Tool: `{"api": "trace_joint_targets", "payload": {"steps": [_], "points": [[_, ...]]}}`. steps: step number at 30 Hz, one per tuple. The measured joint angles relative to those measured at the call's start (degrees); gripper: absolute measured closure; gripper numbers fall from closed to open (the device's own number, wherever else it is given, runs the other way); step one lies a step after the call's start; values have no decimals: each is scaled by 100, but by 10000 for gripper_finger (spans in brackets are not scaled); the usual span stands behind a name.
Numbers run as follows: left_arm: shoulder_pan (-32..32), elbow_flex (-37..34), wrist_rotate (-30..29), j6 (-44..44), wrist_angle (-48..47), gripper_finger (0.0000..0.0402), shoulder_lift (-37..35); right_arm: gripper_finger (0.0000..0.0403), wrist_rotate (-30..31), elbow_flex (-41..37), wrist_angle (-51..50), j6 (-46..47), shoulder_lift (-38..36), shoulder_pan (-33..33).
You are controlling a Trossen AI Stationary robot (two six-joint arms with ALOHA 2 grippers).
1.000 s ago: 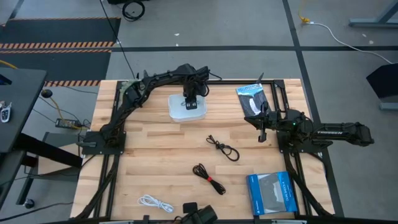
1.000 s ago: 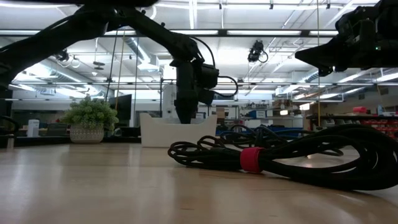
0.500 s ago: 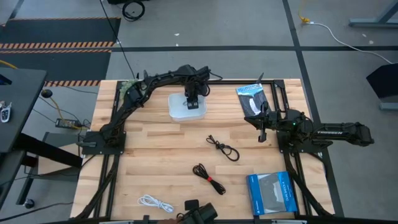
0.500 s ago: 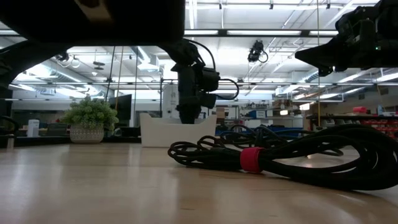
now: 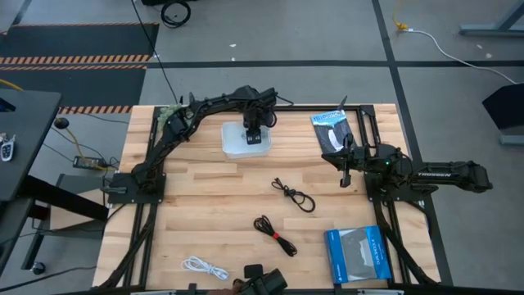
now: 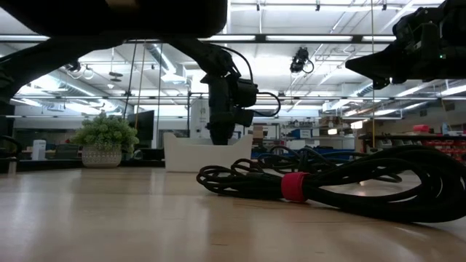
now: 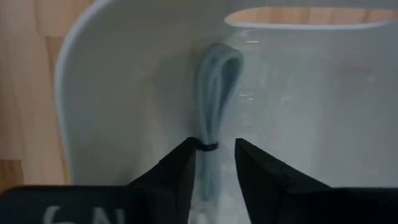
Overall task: Pick and place USB-C Cables
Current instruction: Put the blue charger cable into the white bin, then put the bottom black charger cable into the white bin
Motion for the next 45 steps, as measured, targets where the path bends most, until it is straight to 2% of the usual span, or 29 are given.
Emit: {"api": "trace_joint_targets", "payload": {"steps": [4,8,25,32,38,45], "points": [[-4,0,2,-9,-17,252,-13,383,0,-2,1,-2,2,0],[0,1,-4,-24,-51,243,-171,383,0,-2,1,-2,1,-1],[-97,7,-42,-189,-81,260,-1661,383,0,0,0,0,2,-2],[-313,7,28,-388,224,260,-2269,383,1,0,1,0,2,-2],[-565,11,417,-696,700,265,-2617,383,0,-1,1,-2,2,0],[-978,11,942,-895,1206,281,-2631,383,0,0,0,-1,2,0]]}}
